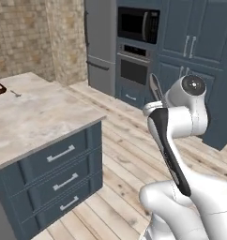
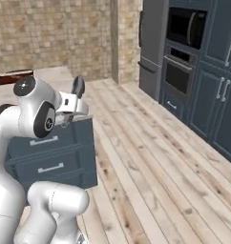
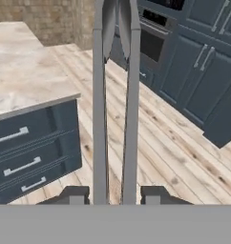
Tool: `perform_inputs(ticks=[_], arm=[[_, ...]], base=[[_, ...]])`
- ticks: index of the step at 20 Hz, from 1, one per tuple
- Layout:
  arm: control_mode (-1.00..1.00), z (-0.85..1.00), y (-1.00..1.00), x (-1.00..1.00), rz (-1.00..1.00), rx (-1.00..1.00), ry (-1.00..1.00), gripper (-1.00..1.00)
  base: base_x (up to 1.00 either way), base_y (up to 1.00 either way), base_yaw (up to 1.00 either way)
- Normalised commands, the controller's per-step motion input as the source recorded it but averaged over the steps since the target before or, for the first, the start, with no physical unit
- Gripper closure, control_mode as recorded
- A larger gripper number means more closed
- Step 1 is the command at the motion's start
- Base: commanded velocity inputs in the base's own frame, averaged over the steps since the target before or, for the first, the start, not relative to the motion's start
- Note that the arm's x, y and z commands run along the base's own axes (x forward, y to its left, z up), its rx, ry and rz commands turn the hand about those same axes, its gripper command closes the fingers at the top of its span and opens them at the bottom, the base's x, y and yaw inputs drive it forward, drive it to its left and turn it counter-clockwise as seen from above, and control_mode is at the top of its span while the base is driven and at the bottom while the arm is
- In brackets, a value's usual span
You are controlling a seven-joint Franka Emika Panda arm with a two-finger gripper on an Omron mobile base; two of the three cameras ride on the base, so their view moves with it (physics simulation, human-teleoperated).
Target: Take the tongs from the drawer on the right and place them on the dining counter next to the tray containing the kebab skewer.
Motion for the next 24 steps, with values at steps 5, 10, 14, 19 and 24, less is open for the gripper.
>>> perform_inputs(ticks=[5,10,14,19,24], arm=[[1.0,0.0,0.0,0.0,0.0,0.0,0.0,1.0],[1.0,0.0,0.0,0.0,0.0,0.0,0.0,1.0],[1.0,0.0,0.0,0.0,0.0,0.0,0.0,1.0],[1.0,0.0,0.0,0.0,0.0,0.0,0.0,1.0],[1.0,0.0,0.0,0.0,0.0,0.0,0.0,1.0]], base=[[0.92,-0.5,0.38],[0.72,-0.48,0.39],[0.56,-0.43,0.37],[0.43,-0.43,0.34],[0.26,-0.5,0.25]])
